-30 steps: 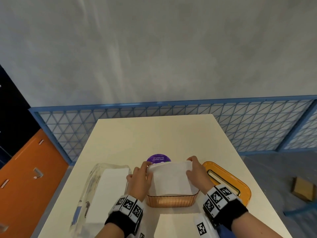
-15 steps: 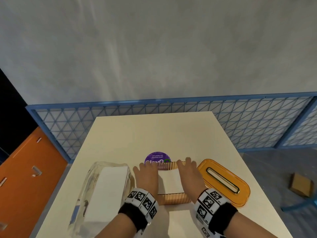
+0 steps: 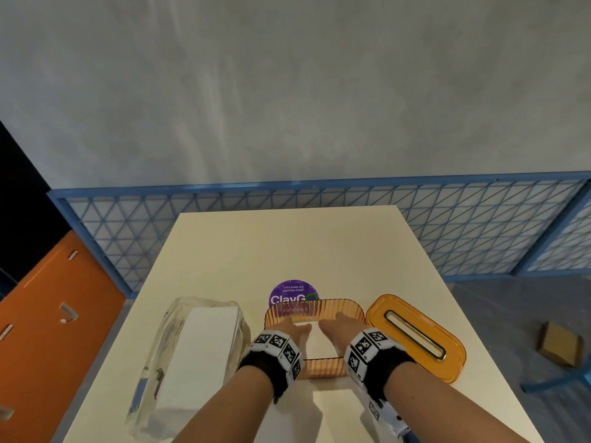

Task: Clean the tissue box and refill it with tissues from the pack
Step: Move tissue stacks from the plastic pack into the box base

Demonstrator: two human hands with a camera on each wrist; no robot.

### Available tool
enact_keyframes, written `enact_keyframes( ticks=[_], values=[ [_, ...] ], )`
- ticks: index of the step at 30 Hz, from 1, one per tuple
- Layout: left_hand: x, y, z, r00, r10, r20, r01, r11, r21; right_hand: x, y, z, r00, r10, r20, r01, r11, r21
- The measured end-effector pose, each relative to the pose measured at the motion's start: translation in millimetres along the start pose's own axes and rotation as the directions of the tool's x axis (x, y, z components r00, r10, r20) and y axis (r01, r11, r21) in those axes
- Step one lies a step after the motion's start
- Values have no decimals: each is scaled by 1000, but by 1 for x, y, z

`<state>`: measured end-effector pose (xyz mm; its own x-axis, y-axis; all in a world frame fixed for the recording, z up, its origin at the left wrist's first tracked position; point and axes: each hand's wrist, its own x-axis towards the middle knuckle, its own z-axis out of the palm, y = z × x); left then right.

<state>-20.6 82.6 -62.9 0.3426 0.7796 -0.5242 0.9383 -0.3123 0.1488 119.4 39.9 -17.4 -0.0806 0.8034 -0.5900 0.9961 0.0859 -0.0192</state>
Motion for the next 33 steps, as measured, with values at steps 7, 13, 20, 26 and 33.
enact_keyframes(
  ticks=[7,13,20,26,33],
  values=[
    [-18,12,-9,995,-98,34,101,988,-115,2,0,0,1000,-21,17,21,998,-51],
    [-59,-5,-32,977,24,-214,-62,983,-175,-7,18,-2,954,-79,-288,107,991,80],
    [-85,-80,-21,839,-364,-405,231,911,-341,-19,45,14,860,112,-497,71,940,333],
    [-84,-95,7,810,-535,-242,449,830,-331,-9,37,32,923,200,-328,11,839,544],
    [-82,-89,5,797,-555,-240,462,815,-350,-4,35,37,927,218,-305,-5,820,572]
  ],
)
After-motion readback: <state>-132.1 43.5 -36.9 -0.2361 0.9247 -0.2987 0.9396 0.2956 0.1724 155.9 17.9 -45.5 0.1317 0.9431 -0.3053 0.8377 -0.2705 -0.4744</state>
